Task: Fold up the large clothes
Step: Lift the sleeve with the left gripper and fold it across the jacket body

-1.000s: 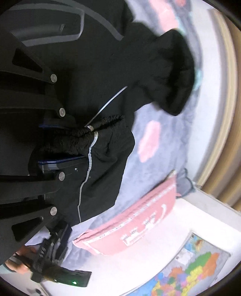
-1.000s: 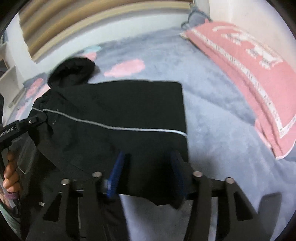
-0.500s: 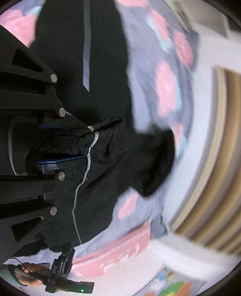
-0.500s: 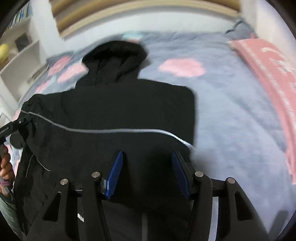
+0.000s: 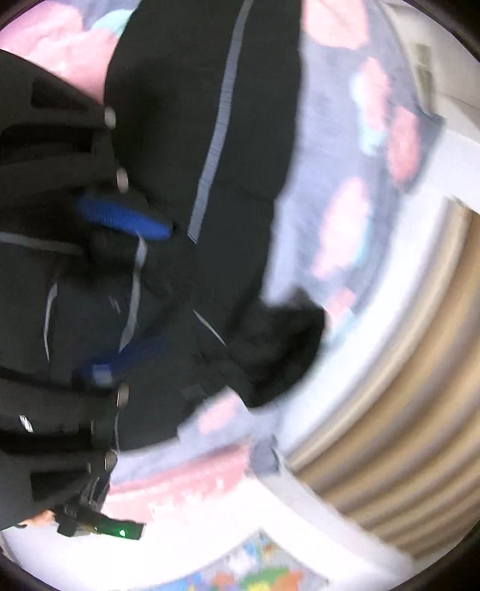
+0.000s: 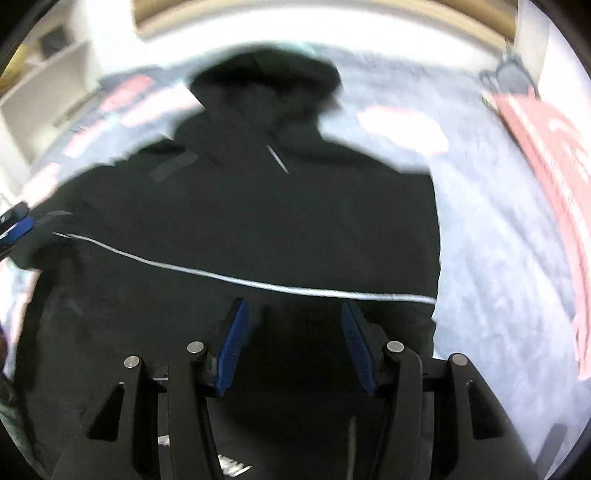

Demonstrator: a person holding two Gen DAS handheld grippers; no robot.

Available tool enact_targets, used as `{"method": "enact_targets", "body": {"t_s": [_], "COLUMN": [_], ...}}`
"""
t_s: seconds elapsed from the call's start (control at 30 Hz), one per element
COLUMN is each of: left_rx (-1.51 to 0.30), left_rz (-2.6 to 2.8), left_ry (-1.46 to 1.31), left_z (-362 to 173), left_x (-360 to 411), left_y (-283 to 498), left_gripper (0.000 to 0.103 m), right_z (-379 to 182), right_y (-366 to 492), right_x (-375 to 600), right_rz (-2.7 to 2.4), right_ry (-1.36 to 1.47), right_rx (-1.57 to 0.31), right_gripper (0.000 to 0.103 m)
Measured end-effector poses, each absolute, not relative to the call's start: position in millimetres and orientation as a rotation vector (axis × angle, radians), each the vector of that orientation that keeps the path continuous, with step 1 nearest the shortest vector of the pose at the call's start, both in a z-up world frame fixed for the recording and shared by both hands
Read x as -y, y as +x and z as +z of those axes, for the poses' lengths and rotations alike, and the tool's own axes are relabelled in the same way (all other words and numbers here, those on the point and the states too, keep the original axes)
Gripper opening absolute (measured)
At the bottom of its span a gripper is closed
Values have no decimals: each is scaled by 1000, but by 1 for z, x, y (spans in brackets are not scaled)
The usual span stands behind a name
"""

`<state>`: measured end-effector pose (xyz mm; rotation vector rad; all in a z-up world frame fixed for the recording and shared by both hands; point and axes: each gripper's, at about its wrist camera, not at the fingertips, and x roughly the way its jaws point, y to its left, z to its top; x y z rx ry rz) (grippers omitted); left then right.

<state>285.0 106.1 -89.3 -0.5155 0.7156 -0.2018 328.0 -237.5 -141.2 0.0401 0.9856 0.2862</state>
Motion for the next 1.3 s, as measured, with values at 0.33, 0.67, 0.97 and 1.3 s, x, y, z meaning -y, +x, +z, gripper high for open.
{"method": "enact_targets", "body": {"t_s": [0.33,0.67,0.97,1.3], "left_rx": [-895,-913,-656,-493], "left_rz": [-227,-213,11,517], "left_ry": [-441,-406,-436,-648], "left_z": [-140,-169,-87,-137], "left_x": [-56,-48,-178,-418], "left_y": [321,329,263,190], "left_gripper": [74,67,68,69], "right_z": [-101,-217,-224,-226], "right_y": [318,322,316,318], "right_x": [187,179,180,176], "right_rz": [367,264,278,281], "right_ry": [150,136,161,138], "right_rx": [-910,-897,-832,-829], "right_gripper": [58,62,67,72]}}
